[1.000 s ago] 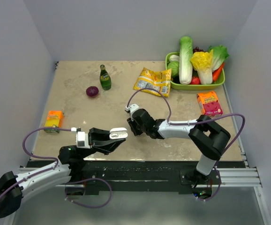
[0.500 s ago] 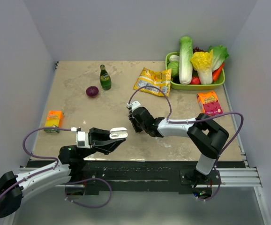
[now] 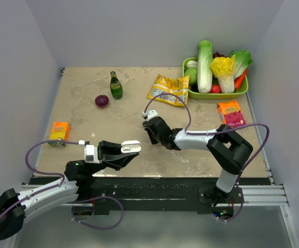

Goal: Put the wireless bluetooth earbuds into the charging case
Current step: Pick up the earbud from the center of the board, then place the earbud in the charging case.

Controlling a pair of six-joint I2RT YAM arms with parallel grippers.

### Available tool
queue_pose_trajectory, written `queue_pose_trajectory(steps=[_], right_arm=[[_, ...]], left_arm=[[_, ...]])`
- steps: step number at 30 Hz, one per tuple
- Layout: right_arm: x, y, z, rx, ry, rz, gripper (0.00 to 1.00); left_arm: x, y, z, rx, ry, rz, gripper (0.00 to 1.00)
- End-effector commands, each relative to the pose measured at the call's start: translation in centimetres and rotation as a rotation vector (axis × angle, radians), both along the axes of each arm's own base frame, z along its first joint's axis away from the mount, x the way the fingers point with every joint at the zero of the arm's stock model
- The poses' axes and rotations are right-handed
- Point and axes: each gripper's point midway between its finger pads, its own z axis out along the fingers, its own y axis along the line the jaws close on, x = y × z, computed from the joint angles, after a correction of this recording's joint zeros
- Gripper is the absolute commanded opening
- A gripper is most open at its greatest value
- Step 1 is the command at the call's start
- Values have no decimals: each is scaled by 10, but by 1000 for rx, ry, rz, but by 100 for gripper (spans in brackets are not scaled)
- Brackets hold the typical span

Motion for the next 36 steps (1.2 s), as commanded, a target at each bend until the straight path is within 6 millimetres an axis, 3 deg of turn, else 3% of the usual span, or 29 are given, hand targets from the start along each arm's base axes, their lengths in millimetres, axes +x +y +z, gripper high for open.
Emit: queue_pose_trajectory(steps=[1, 2, 4, 6, 8, 9, 12, 13, 15, 16, 19, 22, 25, 30, 36], right_arm=[[2, -11, 20, 18, -24, -66, 0], [2, -12, 45, 71, -55, -75, 0], [-5, -22, 64, 95, -72, -89, 0], [-10, -33, 105, 144, -127, -103, 0], [-16, -44, 129, 157, -158, -101, 0], [-25, -53, 154, 185, -182, -92, 0], [-47, -61, 195, 248, -224, -15, 0], [-60, -66, 228, 327, -276, 22, 0], [-88, -58, 253, 404, -299, 190, 0], [-104, -60, 276, 461, -332, 260, 0], [-148, -50, 291, 492, -305, 514, 0], [-176, -45, 287, 459, -287, 660, 0], [-191, -45, 281, 432, -276, 712, 0], [-208, -52, 276, 436, -255, 759, 0], [-212, -49, 263, 413, -231, 769, 0]], left_arm=[[-3, 8, -86, 124, 103, 16, 0], [-3, 8, -86, 126, 103, 14, 0], [-2, 7, -85, 128, 103, 17, 0], [-1, 6, -84, 132, 104, 20, 0], [2, 5, -82, 134, 99, 28, 0], [2, 4, -81, 136, 98, 29, 0], [5, 2, -78, 139, 94, 32, 0], [6, 0, -80, 149, 99, 32, 0], [4, -2, -75, 142, 79, 17, 0], [5, -5, -77, 152, 87, 13, 0], [6, -12, -70, 152, 90, -16, 0], [-1, -26, -70, 195, 77, -95, 0], [-5, -40, -60, 214, 76, -177, 0], [-9, -47, -62, 243, 115, -237, 0], [-10, -58, -54, 284, 125, -286, 0]])
